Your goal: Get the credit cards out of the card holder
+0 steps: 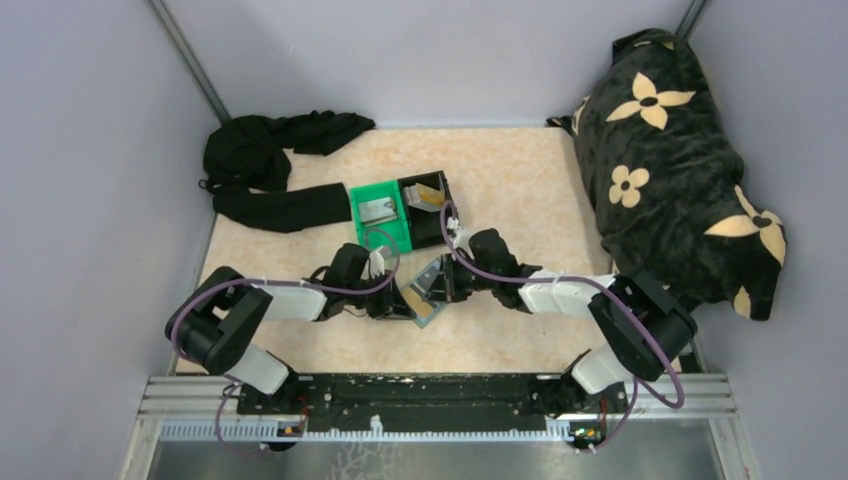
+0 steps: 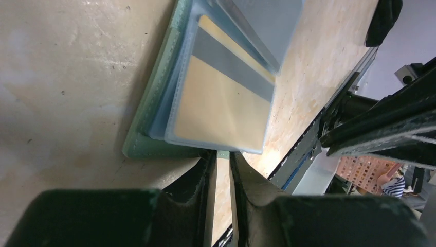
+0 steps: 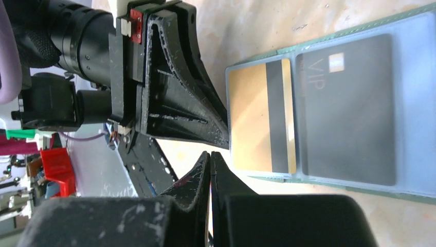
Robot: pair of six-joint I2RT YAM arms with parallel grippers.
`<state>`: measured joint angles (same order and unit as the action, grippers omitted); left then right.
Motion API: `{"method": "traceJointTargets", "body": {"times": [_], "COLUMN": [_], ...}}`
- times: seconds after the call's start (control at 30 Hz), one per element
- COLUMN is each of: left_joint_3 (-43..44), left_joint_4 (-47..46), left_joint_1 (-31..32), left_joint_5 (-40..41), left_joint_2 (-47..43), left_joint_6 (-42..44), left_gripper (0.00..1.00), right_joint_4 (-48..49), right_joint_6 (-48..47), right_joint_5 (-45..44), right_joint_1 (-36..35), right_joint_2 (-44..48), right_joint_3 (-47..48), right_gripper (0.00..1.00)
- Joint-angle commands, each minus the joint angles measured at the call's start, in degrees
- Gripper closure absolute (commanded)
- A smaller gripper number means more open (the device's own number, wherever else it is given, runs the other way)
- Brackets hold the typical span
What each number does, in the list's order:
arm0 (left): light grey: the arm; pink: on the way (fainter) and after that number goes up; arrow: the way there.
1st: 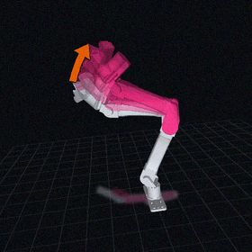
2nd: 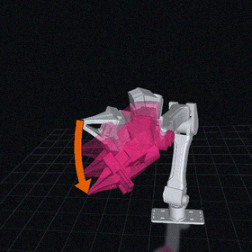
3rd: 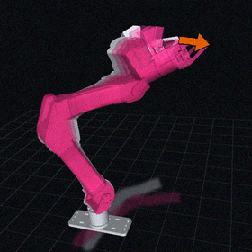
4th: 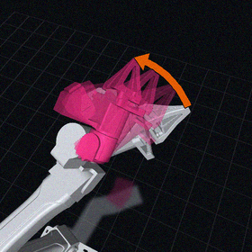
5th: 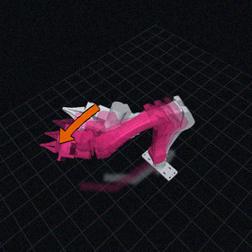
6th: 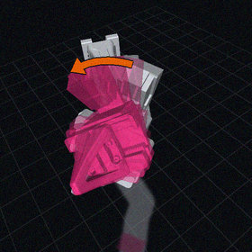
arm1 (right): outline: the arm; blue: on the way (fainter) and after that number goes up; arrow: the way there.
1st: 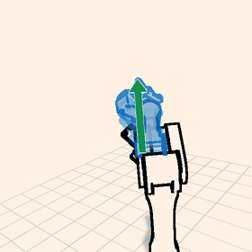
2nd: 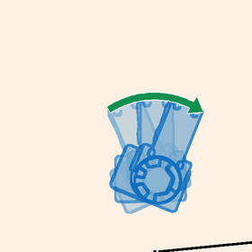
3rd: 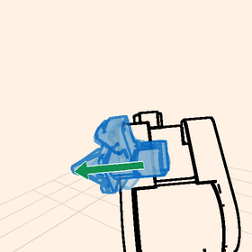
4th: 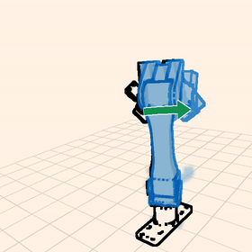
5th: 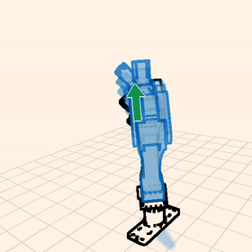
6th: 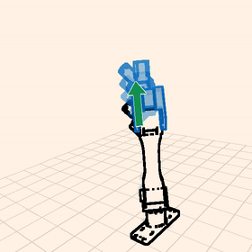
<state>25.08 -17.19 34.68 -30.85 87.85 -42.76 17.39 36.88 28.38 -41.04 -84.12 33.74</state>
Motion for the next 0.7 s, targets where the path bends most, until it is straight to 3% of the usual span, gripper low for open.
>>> {"method": "traceJointTargets", "body": {"times": [0.0,0.17,0.33,0.47,0.57,0.67], "left_joint_3": [-0.62,-0.25,-0.83,-1.16,-0.42,1.68], "left_joint_4": [4.81,9.21,16.71,17.89,15.59,12.28], "left_joint_1": [0.24,0.13,0.37,1.34,1.45,1.4], "left_joint_5": [8.52,10.5,13.59,14.1,14.58,13.1], "left_joint_2": [2.1,-2.65,-15.41,-23.72,-23.04,-17.01], "left_joint_6": [3.5,4.5,4.22,2.65,2.63,2.69], "left_gripper": [0.77,0.78,0.77,0.77,0.77,0.76], "right_joint_4": [0.61,2.2,-1.98,-3.37,-3.62,-7.17], "right_joint_6": [1.17,2.46,0.89,-0.67,-1.82,-5.29], "right_joint_5": [2.07,1.43,-2.3,-1.51,0.23,-0.97], "right_joint_1": [-1.94,-3.66,-3.51,-0.12,3.46,4.15], "right_joint_2": [0.68,0.04,2.53,1.45,-0.92,-3.87], "right_joint_3": [0.35,-1.13,0.41,2.92,4.55,7.87], "right_gripper": [1.0,1.0,1.0,1.0,1.0,0.83]}}
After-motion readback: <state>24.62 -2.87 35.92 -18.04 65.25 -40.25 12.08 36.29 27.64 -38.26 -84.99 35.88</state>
